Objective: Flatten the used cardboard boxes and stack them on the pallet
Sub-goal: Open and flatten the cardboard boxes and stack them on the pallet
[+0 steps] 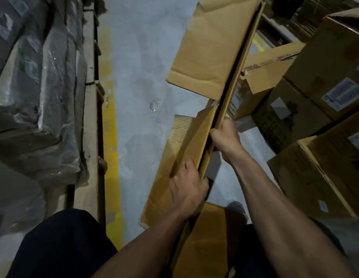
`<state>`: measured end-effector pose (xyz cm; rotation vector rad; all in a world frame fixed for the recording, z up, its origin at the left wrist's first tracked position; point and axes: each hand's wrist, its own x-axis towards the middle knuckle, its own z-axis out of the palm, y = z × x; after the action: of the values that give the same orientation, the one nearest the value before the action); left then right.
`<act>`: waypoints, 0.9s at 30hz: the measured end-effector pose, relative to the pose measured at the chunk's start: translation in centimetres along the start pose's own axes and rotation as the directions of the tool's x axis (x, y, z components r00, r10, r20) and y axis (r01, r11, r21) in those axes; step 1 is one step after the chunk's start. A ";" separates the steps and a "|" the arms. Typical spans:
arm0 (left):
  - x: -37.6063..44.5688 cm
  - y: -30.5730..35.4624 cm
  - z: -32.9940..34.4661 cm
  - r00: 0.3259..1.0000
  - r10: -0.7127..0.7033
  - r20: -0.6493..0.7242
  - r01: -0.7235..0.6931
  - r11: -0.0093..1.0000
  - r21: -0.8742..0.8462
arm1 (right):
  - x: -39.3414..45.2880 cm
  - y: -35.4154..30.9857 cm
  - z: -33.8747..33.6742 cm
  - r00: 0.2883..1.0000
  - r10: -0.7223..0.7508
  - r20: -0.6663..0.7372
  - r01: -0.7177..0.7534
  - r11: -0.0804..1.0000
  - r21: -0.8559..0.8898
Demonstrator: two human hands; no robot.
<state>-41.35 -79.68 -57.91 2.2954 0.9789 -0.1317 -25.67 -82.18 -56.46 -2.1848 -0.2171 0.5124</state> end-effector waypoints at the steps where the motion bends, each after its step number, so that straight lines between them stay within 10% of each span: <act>1: 0.0 -0.1 0.1 0.999 -0.001 -0.044 0.001 1.000 0.012 | -0.4 -0.7 0.0 1.000 -0.019 0.020 0.019 1.000 0.006; 11: 2.6 -2.8 -5.1 0.927 -0.013 -0.375 -0.052 0.985 -0.165 | -4.8 -5.2 0.0 0.858 -0.277 0.432 0.179 0.951 0.254; 17: 8.8 -3.1 -9.8 0.898 -0.170 -0.407 0.038 0.949 -0.314 | -6.8 -3.4 -0.8 0.791 -0.309 0.528 0.579 0.656 -0.484; 27: 14.7 -2.4 -13.5 0.826 -0.384 -0.412 -0.068 0.658 -0.750 | -6.6 1.3 0.4 0.966 0.135 0.219 -0.104 0.984 -0.146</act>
<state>-34.43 -61.43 -53.16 1.4600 1.2248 0.7733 -31.79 -84.85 -55.83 -2.2767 -0.2499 0.8414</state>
